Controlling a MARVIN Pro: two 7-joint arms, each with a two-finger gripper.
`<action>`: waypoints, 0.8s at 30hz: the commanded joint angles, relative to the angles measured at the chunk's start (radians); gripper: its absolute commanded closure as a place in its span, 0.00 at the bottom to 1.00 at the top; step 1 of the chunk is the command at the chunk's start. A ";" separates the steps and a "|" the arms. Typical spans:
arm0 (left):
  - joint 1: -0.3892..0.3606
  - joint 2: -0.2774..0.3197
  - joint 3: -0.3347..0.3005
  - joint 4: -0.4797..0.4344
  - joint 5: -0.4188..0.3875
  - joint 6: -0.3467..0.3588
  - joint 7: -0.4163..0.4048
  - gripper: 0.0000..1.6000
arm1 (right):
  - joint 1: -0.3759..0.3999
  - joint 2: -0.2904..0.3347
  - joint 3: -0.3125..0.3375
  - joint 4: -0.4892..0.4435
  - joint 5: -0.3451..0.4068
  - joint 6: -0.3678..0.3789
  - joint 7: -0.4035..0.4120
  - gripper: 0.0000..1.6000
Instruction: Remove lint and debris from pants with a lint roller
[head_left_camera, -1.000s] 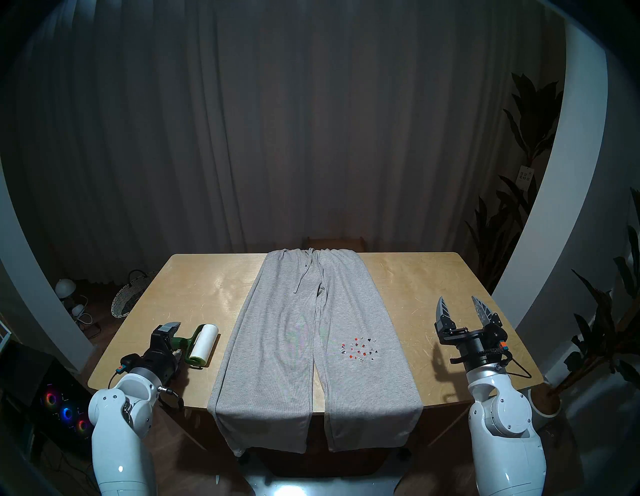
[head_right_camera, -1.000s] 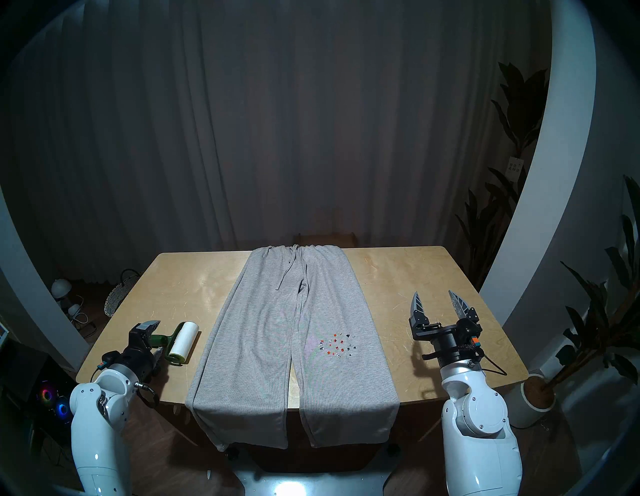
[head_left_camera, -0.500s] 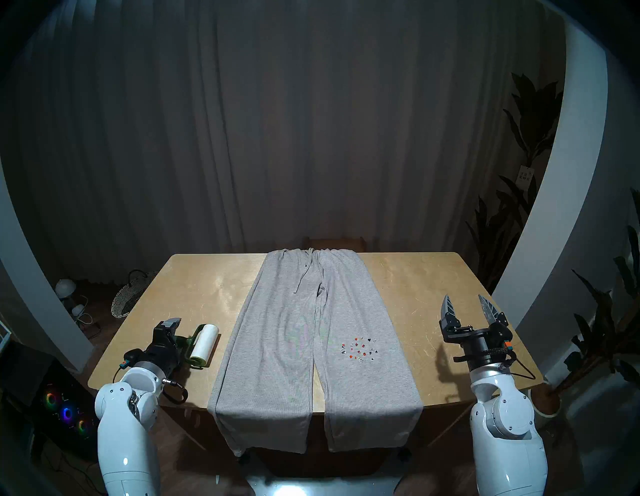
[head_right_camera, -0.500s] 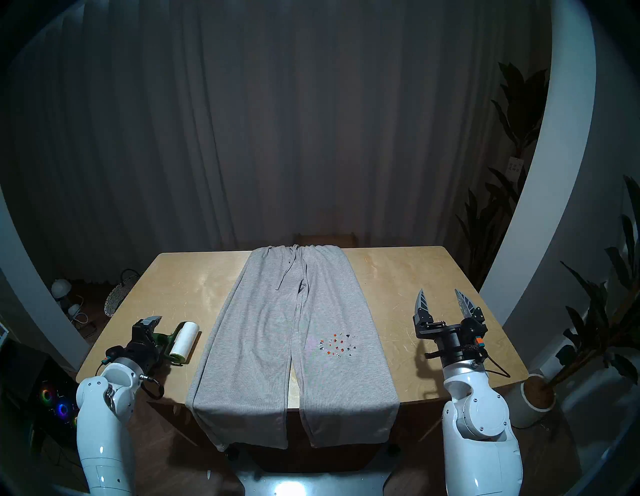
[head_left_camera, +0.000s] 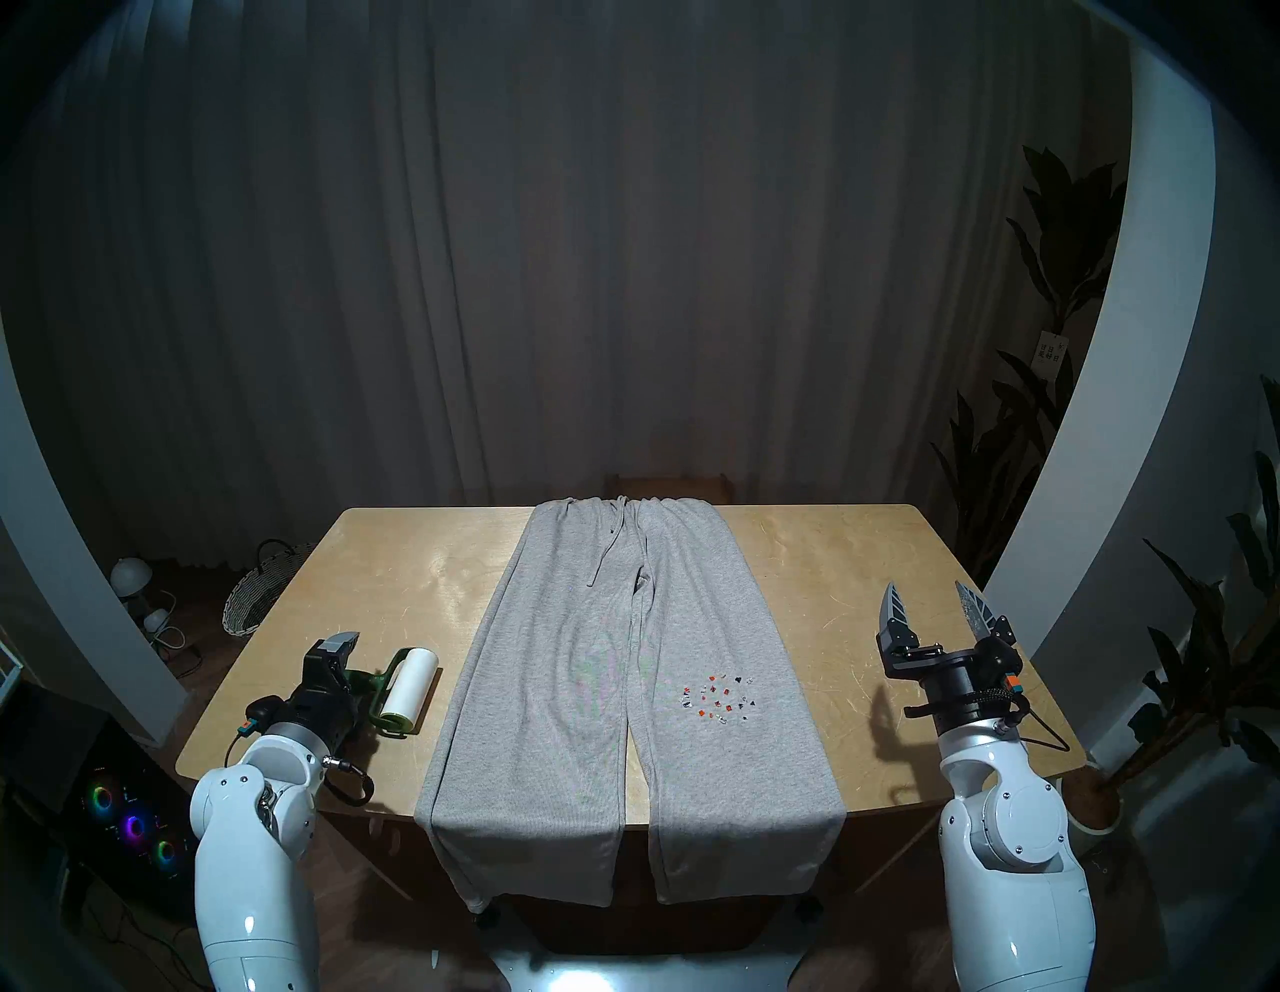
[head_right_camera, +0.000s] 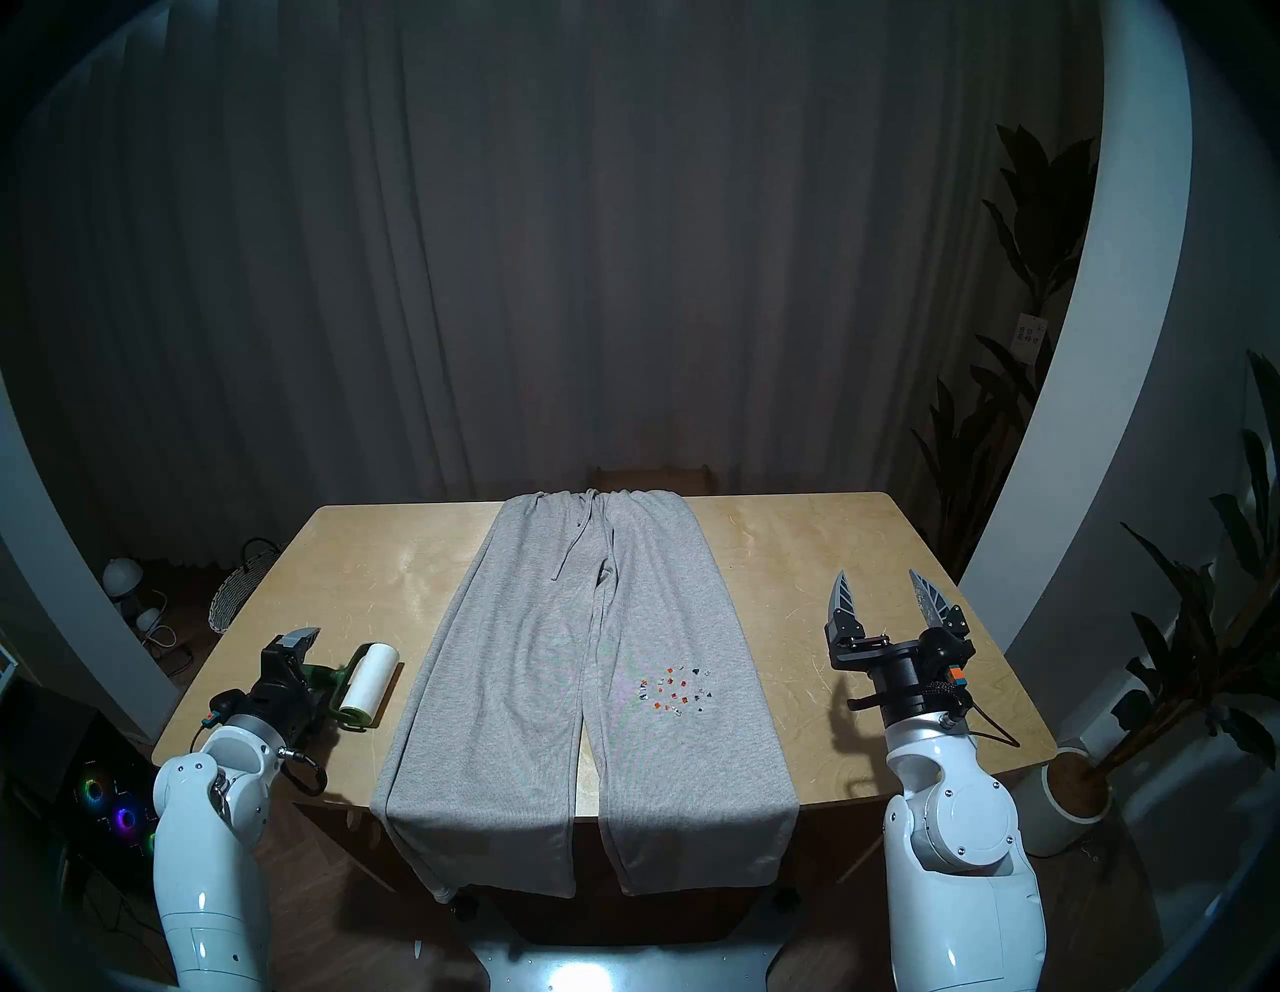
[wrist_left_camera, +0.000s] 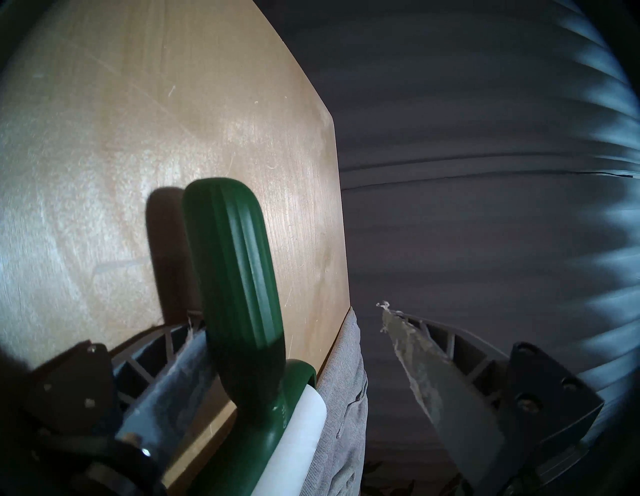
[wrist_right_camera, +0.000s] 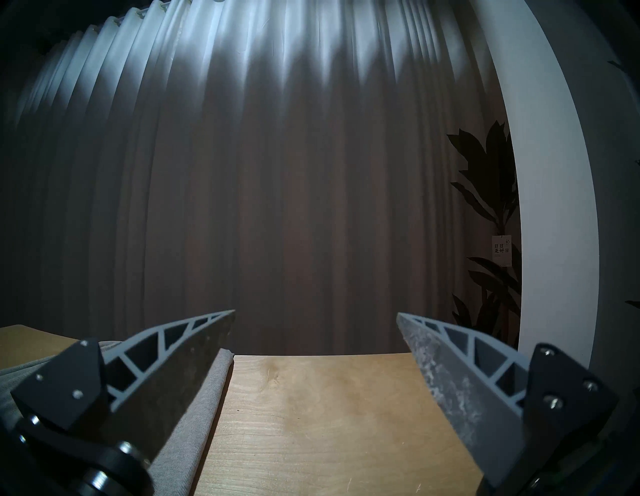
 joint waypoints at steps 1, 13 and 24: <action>0.008 -0.002 0.026 0.119 0.026 -0.001 0.003 0.00 | 0.015 0.004 -0.005 -0.026 -0.008 -0.008 0.001 0.00; -0.010 0.034 0.043 0.109 0.049 0.006 0.029 0.00 | 0.029 0.001 -0.021 -0.036 -0.022 -0.007 -0.014 0.00; -0.072 0.076 0.038 0.170 0.027 0.014 0.071 0.00 | 0.028 -0.014 -0.032 -0.036 -0.036 -0.009 -0.045 0.00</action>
